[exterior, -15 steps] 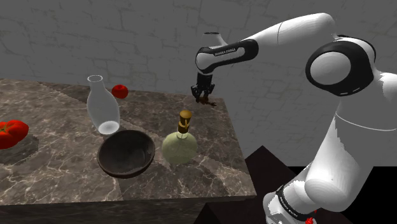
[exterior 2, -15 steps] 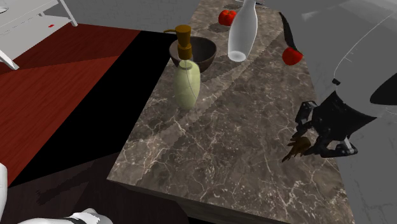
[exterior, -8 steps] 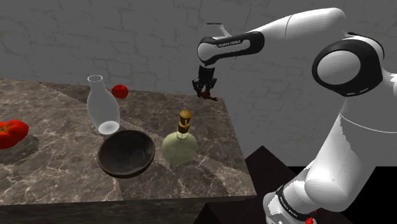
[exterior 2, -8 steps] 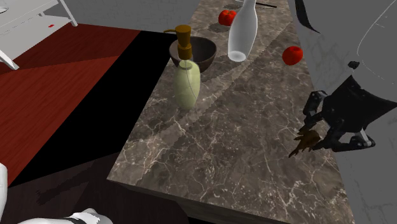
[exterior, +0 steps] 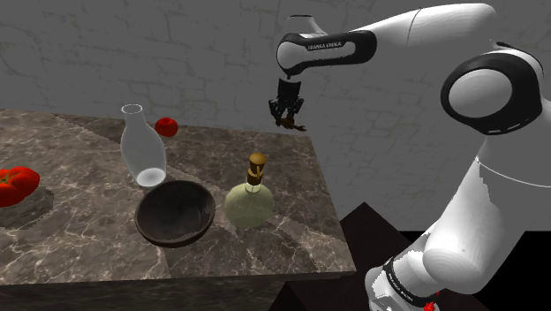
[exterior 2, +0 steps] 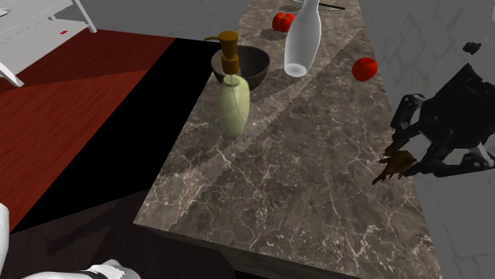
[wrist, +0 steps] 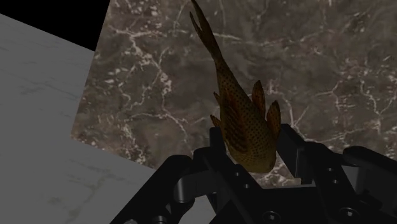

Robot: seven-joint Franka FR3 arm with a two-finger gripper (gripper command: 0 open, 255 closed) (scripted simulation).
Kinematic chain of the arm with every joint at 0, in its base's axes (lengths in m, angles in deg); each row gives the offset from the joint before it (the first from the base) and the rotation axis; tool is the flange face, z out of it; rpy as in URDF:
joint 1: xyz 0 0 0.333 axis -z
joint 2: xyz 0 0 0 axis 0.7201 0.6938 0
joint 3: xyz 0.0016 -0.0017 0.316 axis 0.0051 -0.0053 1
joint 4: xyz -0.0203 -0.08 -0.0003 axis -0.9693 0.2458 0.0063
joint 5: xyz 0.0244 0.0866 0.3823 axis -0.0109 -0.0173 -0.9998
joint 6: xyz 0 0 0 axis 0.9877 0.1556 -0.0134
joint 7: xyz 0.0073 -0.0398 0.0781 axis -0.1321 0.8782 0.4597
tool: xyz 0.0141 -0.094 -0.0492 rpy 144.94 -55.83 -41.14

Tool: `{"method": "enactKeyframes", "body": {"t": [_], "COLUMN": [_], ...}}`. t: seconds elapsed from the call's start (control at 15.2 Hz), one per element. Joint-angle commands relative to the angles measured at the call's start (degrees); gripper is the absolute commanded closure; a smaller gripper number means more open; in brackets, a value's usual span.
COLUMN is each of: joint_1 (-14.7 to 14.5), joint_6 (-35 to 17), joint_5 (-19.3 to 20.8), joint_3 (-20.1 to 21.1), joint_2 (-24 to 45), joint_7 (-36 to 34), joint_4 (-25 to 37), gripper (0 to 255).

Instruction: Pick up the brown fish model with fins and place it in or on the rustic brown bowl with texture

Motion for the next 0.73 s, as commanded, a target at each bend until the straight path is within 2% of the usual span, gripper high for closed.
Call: {"method": "enactKeyframes", "body": {"t": [0.0,0.46,0.66], "joint_1": [0.0,0.0,-2.2], "joint_6": [1.4,5.9,5.2], "joint_5": [0.0,0.0,0.0], "joint_3": [0.0,0.0,1.4], "joint_2": [-0.3,-1.2,-2.7], "joint_7": [0.0,0.0,-3.6], "joint_4": [1.0,4.6,2.5], "gripper": [255,255,255]}}
